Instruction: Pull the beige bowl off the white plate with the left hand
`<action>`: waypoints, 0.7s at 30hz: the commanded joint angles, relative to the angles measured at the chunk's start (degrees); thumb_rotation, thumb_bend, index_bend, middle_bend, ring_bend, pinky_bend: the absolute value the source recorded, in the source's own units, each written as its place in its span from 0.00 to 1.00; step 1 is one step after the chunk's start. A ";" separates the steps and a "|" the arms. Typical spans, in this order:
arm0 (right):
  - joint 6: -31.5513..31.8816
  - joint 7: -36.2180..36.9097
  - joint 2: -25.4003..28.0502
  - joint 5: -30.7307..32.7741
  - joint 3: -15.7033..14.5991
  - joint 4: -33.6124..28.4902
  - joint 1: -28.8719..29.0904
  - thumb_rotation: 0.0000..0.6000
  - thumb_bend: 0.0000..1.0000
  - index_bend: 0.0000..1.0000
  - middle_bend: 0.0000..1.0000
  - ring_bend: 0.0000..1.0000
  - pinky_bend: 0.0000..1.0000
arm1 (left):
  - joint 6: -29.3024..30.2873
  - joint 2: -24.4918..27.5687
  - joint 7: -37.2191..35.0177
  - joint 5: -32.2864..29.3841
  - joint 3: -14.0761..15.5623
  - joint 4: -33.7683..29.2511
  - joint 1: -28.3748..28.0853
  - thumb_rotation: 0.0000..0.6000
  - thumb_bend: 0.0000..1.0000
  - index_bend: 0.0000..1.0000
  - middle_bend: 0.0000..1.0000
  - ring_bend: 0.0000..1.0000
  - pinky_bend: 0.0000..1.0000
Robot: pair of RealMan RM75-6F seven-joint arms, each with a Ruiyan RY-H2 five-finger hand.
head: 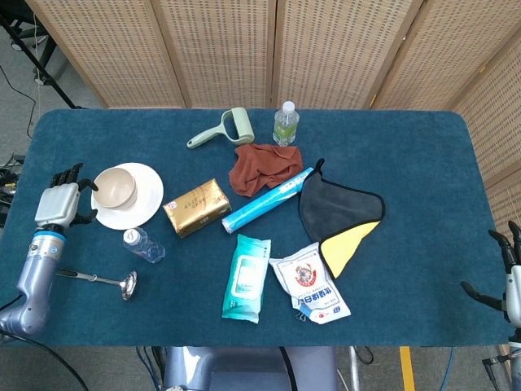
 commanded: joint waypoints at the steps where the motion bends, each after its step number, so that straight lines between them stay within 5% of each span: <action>1: -0.14 -0.01 -0.06 0.21 0.07 0.15 0.04 1.00 0.00 0.15 0.00 0.00 0.00 | -1.06 -1.90 -0.65 -0.78 -0.02 2.25 -1.10 1.00 0.31 0.42 0.00 0.00 0.00; 21: -0.69 0.24 -0.03 1.08 0.35 0.26 0.08 1.00 0.00 0.15 0.00 0.00 0.00 | -2.66 -8.43 -1.73 -2.02 0.60 9.73 -3.60 1.00 0.32 0.52 0.00 0.00 0.00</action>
